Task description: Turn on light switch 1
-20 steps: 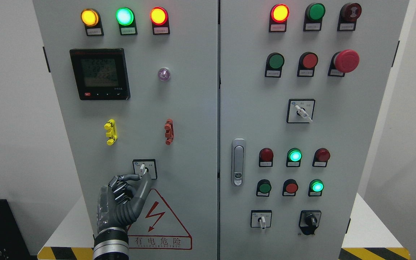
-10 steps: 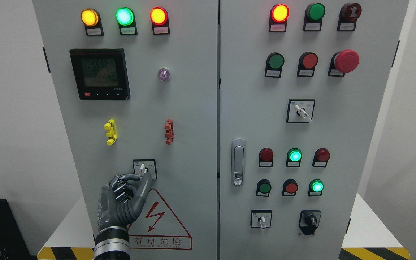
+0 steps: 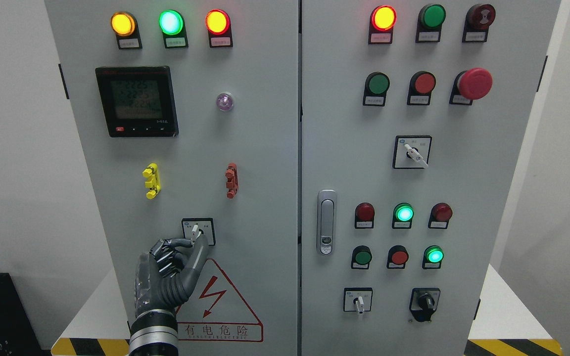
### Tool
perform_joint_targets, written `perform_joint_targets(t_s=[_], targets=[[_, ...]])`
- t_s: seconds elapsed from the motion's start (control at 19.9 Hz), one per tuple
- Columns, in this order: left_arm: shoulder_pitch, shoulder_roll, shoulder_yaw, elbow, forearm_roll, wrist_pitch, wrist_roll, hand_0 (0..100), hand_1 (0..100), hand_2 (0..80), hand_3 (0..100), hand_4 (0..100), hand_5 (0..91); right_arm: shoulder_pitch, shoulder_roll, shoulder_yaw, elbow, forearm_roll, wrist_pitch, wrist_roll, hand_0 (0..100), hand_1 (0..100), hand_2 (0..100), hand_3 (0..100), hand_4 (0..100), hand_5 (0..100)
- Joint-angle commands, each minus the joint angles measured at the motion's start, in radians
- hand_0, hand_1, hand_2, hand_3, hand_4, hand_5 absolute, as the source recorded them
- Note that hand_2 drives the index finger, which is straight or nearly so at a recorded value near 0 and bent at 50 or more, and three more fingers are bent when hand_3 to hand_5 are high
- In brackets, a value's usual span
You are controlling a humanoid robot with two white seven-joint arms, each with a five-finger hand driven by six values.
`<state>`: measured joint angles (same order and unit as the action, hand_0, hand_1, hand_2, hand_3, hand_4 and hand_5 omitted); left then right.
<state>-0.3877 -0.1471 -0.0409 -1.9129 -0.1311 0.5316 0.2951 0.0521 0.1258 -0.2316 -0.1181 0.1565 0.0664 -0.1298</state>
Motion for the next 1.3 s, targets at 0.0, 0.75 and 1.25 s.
perform_joint_targets(t_s=[0.0, 0.75, 1.25], targets=[[-0.007, -0.002, -0.002, 0.002, -0.001, 0.004, -0.001, 22, 67, 54.8, 93, 92, 87.1, -0.001, 0.000, 0.000, 0.000, 0.000, 0.000, -0.001, 31, 0, 0, 0, 0, 0], [-0.007, 0.000, -0.002, 0.002, -0.001, 0.005, -0.001, 22, 65, 55.9, 94, 92, 87.2, 0.000, 0.000, 0.000, 0.000, 0.000, 0.000, -0.001, 31, 0, 0, 0, 0, 0], [-0.013, -0.002, -0.002, 0.002, -0.001, 0.011, -0.001, 25, 63, 56.5, 95, 92, 87.2, 0.000, 0.000, 0.000, 0.000, 0.000, 0.000, -0.001, 31, 0, 0, 0, 0, 0]])
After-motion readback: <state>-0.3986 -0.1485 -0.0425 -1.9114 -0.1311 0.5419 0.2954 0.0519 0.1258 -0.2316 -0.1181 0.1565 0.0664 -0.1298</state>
